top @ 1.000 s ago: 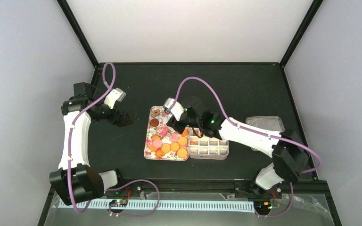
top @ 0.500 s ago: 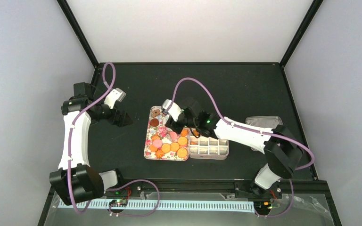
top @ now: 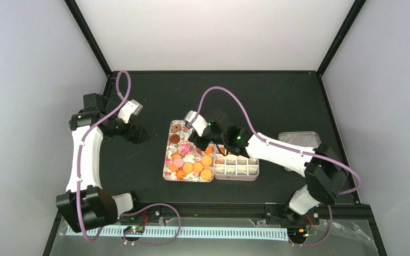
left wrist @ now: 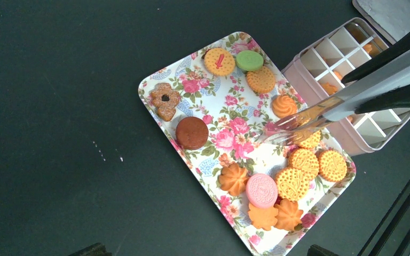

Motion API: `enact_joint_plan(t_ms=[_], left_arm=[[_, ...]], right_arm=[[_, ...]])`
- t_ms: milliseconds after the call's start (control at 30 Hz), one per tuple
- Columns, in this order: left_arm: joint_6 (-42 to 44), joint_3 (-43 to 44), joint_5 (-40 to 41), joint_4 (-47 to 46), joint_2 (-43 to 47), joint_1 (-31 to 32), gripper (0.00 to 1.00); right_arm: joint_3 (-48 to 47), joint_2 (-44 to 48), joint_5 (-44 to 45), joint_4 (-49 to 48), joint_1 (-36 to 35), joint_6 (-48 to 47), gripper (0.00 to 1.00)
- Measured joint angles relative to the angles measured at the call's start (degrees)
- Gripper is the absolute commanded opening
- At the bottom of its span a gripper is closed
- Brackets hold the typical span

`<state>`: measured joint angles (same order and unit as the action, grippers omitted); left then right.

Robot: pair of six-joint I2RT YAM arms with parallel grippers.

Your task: Pack the cookies

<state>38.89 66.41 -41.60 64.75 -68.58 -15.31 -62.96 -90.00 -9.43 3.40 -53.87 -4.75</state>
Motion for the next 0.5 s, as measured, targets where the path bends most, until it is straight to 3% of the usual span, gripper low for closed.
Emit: enact_joint_plan(t_ms=[433,467,500], left_arm=[[0.00,0.00,0.00,0.00,0.00,0.00,0.99],[0.02,0.00,0.00,0.00,0.00,0.00,0.99],[0.02,0.00,0.00,0.00,0.00,0.00,0.99]], right_arm=[[0.00,4.85,-0.11,0.74,0.26,0.83,0.02],[0.00,4.79,-0.11,0.90,0.26,0.83,0.06],[0.00,4.70,-0.11,1.01,0.26,0.83,0.16]])
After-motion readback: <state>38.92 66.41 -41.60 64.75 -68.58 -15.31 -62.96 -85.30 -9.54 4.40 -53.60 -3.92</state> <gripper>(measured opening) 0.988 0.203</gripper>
